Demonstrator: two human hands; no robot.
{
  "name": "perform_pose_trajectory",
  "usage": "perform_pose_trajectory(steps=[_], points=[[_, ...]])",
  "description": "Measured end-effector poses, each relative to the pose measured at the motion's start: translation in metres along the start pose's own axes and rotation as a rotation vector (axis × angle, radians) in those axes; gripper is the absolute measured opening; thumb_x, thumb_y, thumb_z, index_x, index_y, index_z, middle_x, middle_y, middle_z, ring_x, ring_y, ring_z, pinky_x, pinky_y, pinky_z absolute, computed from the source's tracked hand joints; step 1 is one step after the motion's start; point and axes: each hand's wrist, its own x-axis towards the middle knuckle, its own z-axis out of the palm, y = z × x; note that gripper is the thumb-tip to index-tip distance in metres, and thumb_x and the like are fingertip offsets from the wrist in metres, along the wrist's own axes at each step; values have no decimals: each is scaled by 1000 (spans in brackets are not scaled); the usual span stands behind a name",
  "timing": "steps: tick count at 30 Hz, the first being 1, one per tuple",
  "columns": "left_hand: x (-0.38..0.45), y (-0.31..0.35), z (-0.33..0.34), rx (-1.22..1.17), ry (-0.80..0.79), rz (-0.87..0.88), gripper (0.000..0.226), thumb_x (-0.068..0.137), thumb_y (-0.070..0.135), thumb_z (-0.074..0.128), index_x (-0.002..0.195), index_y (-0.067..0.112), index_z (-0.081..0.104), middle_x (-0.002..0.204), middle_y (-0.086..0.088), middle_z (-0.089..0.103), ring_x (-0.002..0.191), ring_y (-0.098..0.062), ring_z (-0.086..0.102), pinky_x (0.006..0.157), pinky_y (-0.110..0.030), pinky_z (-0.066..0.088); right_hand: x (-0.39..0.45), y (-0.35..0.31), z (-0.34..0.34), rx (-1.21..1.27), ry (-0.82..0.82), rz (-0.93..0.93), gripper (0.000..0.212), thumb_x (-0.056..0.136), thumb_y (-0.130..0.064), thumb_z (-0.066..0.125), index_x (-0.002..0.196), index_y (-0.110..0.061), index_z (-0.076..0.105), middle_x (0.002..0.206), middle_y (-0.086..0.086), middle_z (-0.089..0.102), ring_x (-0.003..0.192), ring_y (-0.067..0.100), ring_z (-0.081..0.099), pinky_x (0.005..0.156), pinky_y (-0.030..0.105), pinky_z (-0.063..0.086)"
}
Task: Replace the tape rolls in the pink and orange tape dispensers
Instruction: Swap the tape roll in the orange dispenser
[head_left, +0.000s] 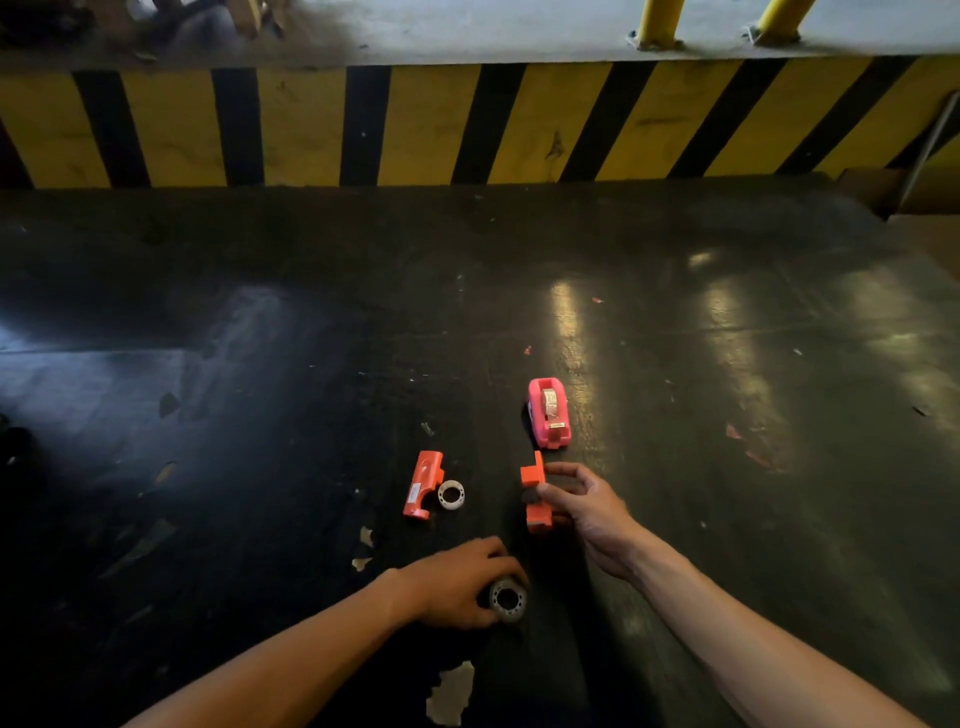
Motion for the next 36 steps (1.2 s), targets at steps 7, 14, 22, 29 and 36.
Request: perform_pose_trajectory(steps=[7,14,22,29,36], points=[[-6,-2,-29,-649,164,-189,45,86,20,70,127,33,56,124,3,64,108,-13,67,91,-29,57,0,7,3,-189,-123,28,37,80,-15,78,113,-21,63,117,25,66,102,35,68,86,45,55],[-13,-1,-42,-879,272,-256,49,85,33,74,129,25,52,124,4,62,110,-6,65,91,-26,55,-9,0,9,-274,-199,12,38,82,-16,77,116,-19,61,118,27,64,104,37,66,94,53,51],[-8,-4,-41,-1004,404,-265,44,82,28,77,122,23,59,125,-5,64,113,-18,66,99,-42,55,-12,-2,13,-208,-247,59,44,81,-18,78,120,-15,58,122,24,63,108,37,67,92,51,56],[-1,1,-43,-998,472,-321,29,94,35,64,120,23,66,112,-3,73,100,-16,72,94,-40,58,-12,-5,18,-173,-255,24,42,80,-18,79,118,-17,60,119,24,64,103,36,69,86,47,58],[-1,0,-46,-982,492,-389,25,95,42,57,111,28,69,105,-4,74,97,-20,70,81,-34,53,-17,-5,24,-136,-218,-11,48,75,-24,82,118,-17,62,119,23,65,108,38,67,94,58,53]])
